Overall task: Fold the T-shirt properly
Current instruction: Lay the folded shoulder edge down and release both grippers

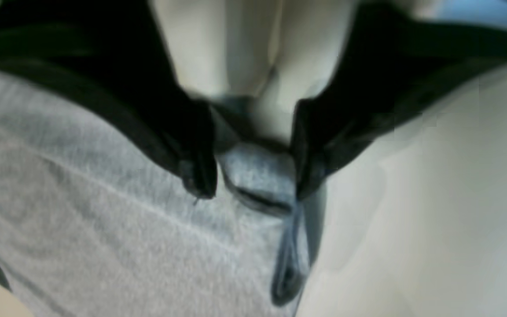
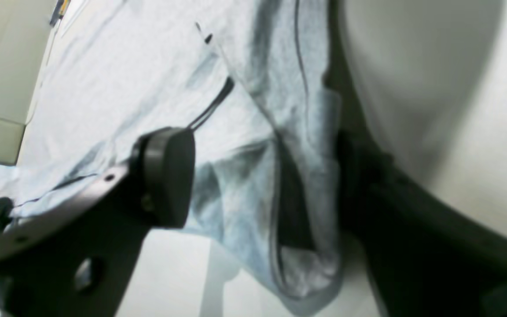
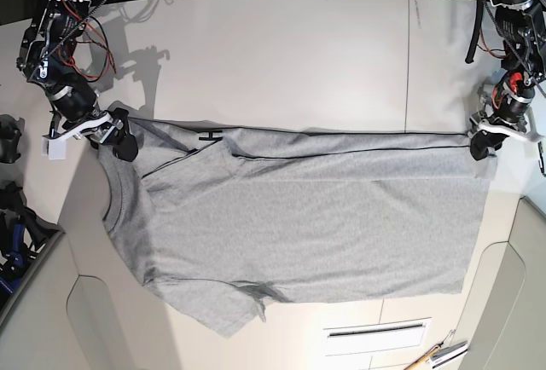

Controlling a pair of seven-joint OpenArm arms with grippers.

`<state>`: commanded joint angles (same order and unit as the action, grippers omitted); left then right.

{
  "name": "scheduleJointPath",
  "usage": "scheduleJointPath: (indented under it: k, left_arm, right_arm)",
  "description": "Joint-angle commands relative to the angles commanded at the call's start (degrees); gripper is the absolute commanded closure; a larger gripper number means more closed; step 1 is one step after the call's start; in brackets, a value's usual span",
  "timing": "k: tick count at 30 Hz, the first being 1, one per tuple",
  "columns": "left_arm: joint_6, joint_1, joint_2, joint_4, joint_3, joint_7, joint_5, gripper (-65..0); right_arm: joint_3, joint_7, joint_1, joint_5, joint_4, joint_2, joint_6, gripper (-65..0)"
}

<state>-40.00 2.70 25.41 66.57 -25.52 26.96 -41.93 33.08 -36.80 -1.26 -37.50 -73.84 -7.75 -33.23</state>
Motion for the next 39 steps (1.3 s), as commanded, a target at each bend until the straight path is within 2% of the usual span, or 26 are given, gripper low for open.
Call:
scheduleJointPath:
  k: [4,5,9,12,18,24,30,39]
  left_arm:
    - [0.0,0.0,0.0,0.0,0.0,0.0,0.0,-1.1]
    - [0.0,0.0,0.0,0.0,0.0,0.0,0.0,0.0]
    - [0.0,-0.9,0.3,0.0,0.0,0.3,0.0,0.0]
    - [0.0,-1.1,0.9,1.4,0.0,0.6,0.0,0.0]
    - [0.0,-0.6,1.4,5.3,-0.1,8.4,-1.2,0.0]
    - [0.0,4.2,1.4,12.4,-1.6,13.2,-5.6,0.0]
    - [0.0,11.0,1.4,17.4,-2.6,13.2,-6.4,0.0]
    - [0.0,21.2,1.0,26.2,-2.6,13.4,-7.1,0.0]
  right_arm:
    - [0.0,0.4,0.0,0.0,0.0,0.0,0.02,-4.8]
    - [0.0,0.3,-0.2,0.0,0.0,0.0,0.02,0.0]
    - [0.0,0.2,-0.3,-0.3,-0.2,0.0,0.02,0.0]
    - [0.8,-3.0,-0.3,-2.5,-1.2,0.0,-0.02,0.0]
    - [5.2,-9.8,0.2,-6.2,-4.0,-0.2,-0.04,0.0]
    - [5.5,-11.5,2.9,-7.6,-5.4,-2.3,-0.04,0.0]
    - [5.6,-13.0,8.0,-9.5,-8.2,-4.0,-0.22,0.0]
    - [5.7,-13.0,18.4,-9.7,-18.4,-4.8,-0.20,0.0]
